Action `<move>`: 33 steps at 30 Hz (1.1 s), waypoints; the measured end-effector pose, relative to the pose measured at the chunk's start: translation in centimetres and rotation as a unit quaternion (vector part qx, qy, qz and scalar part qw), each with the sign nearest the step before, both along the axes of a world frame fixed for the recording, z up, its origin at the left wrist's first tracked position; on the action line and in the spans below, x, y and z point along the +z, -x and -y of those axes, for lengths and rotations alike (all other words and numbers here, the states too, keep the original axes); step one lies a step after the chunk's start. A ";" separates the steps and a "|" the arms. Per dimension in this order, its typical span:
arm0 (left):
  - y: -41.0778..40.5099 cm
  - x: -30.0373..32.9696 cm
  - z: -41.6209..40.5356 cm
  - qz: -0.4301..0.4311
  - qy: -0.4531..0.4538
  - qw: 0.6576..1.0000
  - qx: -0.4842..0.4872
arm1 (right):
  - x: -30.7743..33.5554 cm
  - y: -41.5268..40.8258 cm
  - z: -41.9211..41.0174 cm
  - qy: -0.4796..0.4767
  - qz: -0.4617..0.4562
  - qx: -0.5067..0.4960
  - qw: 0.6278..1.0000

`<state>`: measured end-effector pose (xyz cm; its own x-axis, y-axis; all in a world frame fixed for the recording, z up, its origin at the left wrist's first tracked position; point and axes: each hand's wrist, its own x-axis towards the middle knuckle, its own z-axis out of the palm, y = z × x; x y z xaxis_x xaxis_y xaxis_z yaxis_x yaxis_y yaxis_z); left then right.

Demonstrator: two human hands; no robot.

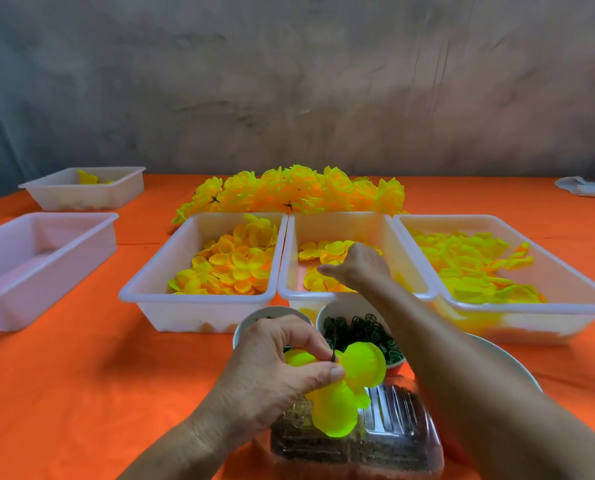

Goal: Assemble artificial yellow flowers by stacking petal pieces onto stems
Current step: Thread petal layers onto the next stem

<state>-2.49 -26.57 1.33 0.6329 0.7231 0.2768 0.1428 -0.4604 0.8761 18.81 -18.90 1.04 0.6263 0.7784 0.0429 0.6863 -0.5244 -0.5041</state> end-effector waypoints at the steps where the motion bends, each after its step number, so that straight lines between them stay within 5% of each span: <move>1: 0.1 0.0 0.0 0.002 0.004 1.000 -0.005 | -0.4 0.1 -0.7 0.016 0.001 -0.001 1.000; 16: 0.0 0.1 -0.1 0.002 0.020 1.000 -0.012 | -0.4 -3.1 -0.6 -0.109 -0.179 -0.064 0.976; 21: 0.0 0.2 -0.1 0.001 0.030 1.000 -0.008 | 0.0 -3.0 -1.0 -0.176 -0.281 -0.092 0.939; 24: -0.1 0.4 -0.1 0.002 0.028 1.000 -0.008 | -0.3 -2.8 -1.3 -0.068 -0.064 -0.046 0.995; 26: 0.0 0.4 -0.1 0.001 0.023 1.000 -0.010 | -0.1 -2.2 -1.6 -0.048 0.069 0.010 0.996; 30: 0.0 0.3 -0.2 0.002 0.029 0.999 -0.014 | 0.3 0.1 -2.4 0.023 -0.053 0.259 0.964; 33: 0.0 0.3 -0.2 0.007 0.033 0.999 -0.022 | 0.0 1.1 -3.1 0.180 -0.042 0.294 0.938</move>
<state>-2.54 -26.33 1.67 0.6607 0.7117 0.2388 0.1113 -0.4075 0.9064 17.72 -15.76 1.07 0.0743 0.9445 -0.3199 0.8755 -0.2154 -0.4326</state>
